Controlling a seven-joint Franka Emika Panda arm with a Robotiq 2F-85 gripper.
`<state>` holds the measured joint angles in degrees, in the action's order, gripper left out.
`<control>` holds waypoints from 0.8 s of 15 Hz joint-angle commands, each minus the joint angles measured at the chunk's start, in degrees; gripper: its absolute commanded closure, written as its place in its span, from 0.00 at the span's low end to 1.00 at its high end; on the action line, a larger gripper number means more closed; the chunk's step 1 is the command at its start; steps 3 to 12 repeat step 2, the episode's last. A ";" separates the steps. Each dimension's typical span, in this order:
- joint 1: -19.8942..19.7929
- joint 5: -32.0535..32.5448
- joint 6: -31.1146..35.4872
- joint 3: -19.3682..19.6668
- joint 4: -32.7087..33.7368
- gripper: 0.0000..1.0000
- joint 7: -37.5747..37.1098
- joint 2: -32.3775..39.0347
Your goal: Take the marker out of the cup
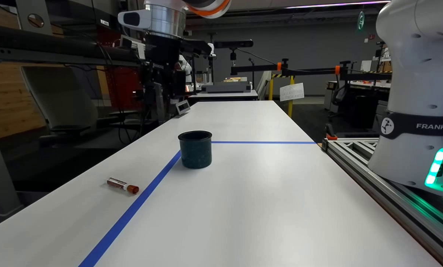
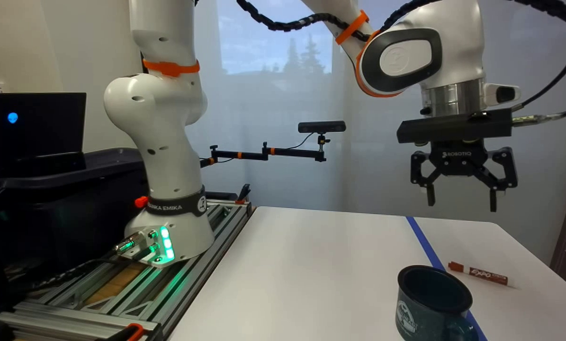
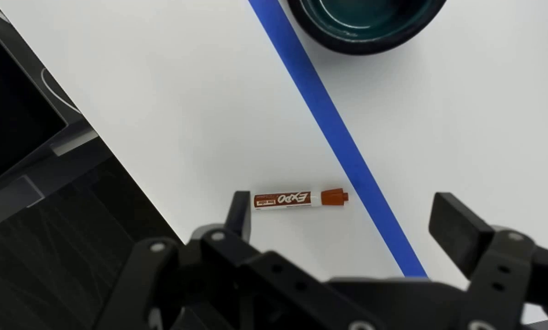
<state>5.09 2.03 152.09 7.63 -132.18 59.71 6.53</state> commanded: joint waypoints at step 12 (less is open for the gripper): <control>-3.09 0.89 -0.12 -3.13 0.04 0.00 -0.76 -0.09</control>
